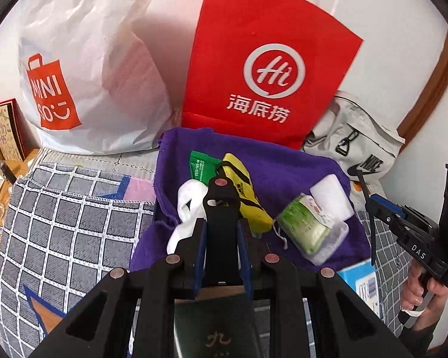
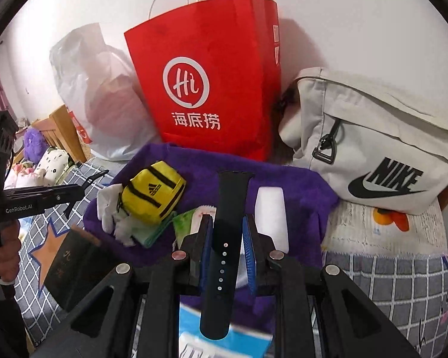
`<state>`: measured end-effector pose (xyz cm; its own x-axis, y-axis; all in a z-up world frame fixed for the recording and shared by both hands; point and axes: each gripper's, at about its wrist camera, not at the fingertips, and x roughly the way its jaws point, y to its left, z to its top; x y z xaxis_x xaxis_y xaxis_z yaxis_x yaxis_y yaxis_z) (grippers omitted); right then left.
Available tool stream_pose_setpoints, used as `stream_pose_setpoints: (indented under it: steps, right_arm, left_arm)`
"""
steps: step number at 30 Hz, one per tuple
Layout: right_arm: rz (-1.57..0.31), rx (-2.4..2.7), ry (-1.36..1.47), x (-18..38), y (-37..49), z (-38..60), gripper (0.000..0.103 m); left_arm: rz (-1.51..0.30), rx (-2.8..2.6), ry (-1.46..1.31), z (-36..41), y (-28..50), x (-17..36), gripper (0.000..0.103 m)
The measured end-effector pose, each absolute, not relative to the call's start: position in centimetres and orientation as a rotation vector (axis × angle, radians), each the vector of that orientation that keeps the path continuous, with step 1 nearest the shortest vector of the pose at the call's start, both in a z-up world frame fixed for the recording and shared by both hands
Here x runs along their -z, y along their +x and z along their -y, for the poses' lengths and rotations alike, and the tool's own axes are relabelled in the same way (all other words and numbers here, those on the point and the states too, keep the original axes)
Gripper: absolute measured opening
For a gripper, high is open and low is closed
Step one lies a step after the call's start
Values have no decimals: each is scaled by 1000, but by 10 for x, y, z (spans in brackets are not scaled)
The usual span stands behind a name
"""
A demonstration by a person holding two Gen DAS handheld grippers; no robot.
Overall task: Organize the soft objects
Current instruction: 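Lower the watch strap onto the towel and open the right gripper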
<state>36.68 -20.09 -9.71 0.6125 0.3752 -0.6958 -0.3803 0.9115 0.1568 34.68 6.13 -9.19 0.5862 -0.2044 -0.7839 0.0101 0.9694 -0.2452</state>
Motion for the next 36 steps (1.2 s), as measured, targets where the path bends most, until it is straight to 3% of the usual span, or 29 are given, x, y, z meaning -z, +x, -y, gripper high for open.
stream_pose_setpoints:
  steps: [21, 36]
  right_arm:
    - [-940, -451, -27, 148, 405, 190, 20]
    - [-952, -455, -29, 153, 412, 185, 21]
  left_arm:
    - [-994, 117, -242, -68, 391, 128, 20]
    - [-1006, 127, -260, -71, 395, 135, 20]
